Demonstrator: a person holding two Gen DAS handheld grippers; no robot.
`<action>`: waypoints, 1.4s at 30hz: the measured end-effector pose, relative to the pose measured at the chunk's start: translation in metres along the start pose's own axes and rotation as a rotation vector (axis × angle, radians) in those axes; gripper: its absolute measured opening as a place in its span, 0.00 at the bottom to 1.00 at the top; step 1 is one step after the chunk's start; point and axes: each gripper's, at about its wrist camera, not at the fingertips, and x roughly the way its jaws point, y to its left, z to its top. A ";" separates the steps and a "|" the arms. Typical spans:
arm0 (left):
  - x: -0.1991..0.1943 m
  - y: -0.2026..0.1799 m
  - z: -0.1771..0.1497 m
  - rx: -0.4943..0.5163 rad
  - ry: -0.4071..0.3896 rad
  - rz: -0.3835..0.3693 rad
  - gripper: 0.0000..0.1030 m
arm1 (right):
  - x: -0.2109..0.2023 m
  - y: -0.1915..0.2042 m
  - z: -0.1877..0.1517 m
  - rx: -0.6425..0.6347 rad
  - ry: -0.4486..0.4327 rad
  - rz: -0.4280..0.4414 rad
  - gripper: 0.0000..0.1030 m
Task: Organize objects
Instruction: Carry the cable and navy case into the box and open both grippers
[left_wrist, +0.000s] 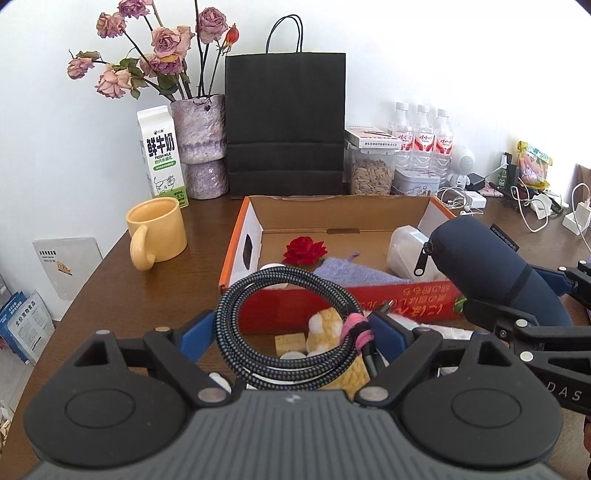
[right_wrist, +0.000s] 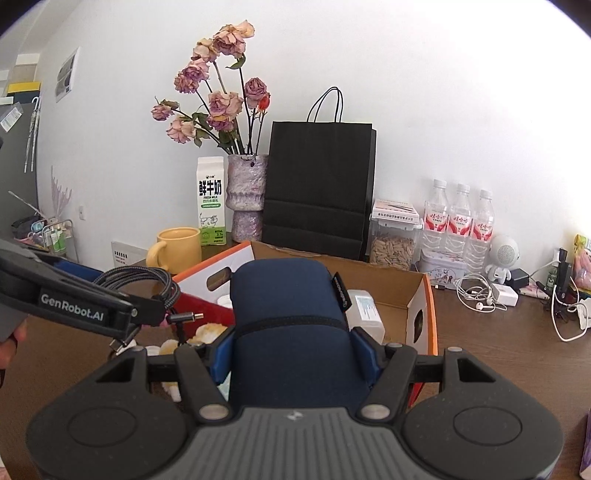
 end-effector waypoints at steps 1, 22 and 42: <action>0.005 0.000 0.005 -0.001 -0.002 -0.002 0.88 | 0.005 -0.002 0.004 -0.002 -0.001 -0.002 0.62; 0.131 -0.001 0.077 -0.020 -0.011 -0.013 0.88 | 0.143 -0.036 0.046 -0.019 0.023 -0.016 0.62; 0.172 0.000 0.078 -0.036 0.008 -0.012 1.00 | 0.177 -0.053 0.040 0.001 0.068 -0.034 0.93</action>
